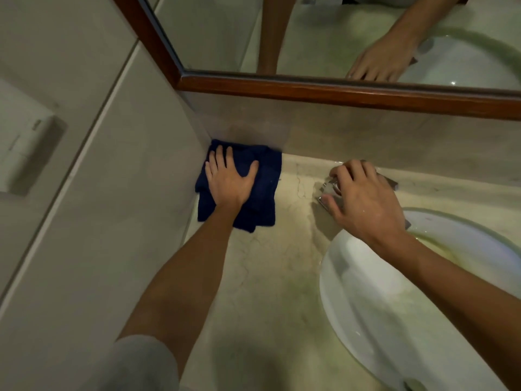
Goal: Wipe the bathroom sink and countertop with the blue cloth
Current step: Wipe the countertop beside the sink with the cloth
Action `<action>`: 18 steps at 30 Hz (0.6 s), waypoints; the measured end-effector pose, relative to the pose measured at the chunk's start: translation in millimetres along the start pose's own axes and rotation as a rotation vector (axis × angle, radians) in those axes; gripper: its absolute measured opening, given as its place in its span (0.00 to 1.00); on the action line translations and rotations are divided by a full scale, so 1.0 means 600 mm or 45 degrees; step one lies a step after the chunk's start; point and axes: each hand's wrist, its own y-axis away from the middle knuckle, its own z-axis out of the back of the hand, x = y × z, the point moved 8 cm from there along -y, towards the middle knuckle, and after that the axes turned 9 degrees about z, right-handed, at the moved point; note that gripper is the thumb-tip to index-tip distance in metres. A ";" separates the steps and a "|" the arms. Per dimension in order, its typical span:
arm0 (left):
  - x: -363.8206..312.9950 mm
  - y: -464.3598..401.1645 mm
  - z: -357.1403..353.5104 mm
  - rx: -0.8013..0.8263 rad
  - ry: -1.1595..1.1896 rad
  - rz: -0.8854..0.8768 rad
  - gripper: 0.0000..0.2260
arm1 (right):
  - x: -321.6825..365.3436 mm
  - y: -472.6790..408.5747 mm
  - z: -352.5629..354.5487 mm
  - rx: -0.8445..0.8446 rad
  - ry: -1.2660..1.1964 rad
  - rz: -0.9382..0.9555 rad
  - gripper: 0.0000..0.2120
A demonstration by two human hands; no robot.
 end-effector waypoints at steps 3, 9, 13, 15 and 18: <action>0.021 0.027 0.005 0.024 -0.020 0.008 0.41 | 0.000 0.000 0.001 -0.039 -0.006 0.002 0.17; 0.095 0.129 0.027 0.037 -0.061 0.042 0.40 | 0.000 0.004 0.003 -0.102 0.012 0.033 0.17; 0.162 0.228 0.051 0.053 -0.035 0.066 0.40 | 0.001 0.007 0.006 -0.129 0.009 0.066 0.19; 0.201 0.283 0.064 0.060 -0.012 0.086 0.40 | 0.002 0.009 0.008 -0.142 -0.007 0.091 0.19; 0.262 0.364 0.082 0.062 -0.007 0.120 0.38 | 0.003 0.010 0.011 -0.151 -0.023 0.107 0.19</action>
